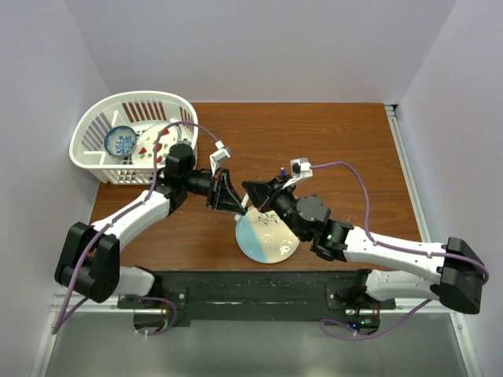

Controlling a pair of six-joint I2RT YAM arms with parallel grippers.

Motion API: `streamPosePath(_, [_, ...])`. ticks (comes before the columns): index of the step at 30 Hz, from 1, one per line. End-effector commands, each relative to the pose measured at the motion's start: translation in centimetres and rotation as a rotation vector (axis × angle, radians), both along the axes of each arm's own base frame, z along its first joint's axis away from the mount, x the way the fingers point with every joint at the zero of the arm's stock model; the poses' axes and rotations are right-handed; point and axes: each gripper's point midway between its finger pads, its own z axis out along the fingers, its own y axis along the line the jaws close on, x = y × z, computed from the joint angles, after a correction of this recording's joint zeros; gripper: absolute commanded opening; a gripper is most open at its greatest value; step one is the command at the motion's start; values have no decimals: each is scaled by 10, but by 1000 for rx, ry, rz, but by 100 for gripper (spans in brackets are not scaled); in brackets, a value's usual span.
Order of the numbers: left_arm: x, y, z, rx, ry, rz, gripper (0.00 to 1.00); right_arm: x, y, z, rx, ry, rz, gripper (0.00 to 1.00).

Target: Insert the pens into the pen caps

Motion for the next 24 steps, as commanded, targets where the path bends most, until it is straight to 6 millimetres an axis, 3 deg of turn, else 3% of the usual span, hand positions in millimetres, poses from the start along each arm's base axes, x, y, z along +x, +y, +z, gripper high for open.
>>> streamPosePath(1, [148, 14, 102, -114, -347, 631, 0, -206, 24, -153, -431, 344, 772, 0])
streamPosePath(4, [145, 13, 114, -149, -339, 617, 0, -206, 23, -161, -458, 316, 745, 0])
streamPosePath(6, [149, 13, 110, -119, -330, 644, 0, -210, 22, -166, -441, 352, 754, 0])
streamPosePath(12, [151, 6, 99, -106, -314, 625, 0, -234, 38, -139, -301, 323, 876, 0])
streamPosePath(16, [146, 3, 90, -116, -268, 611, 0, -238, 36, -136, -290, 320, 888, 0])
streamPosePath(17, [142, -1, 96, -138, -280, 593, 0, -237, 34, -137, -285, 323, 882, 0])
streamPosePath(20, [137, -13, 99, -116, -290, 571, 0, -224, 34, -113, -229, 287, 808, 0])
streamPosePath(21, [132, -15, 100, -120, -293, 559, 0, -219, 28, -117, -273, 308, 768, 0])
streamPosePath(23, [120, -20, 95, -132, -277, 524, 0, -197, 30, -78, -226, 227, 668, 0])
streamPosePath(24, [116, -19, 95, -138, -273, 518, 0, -189, 25, -73, -246, 218, 623, 0])
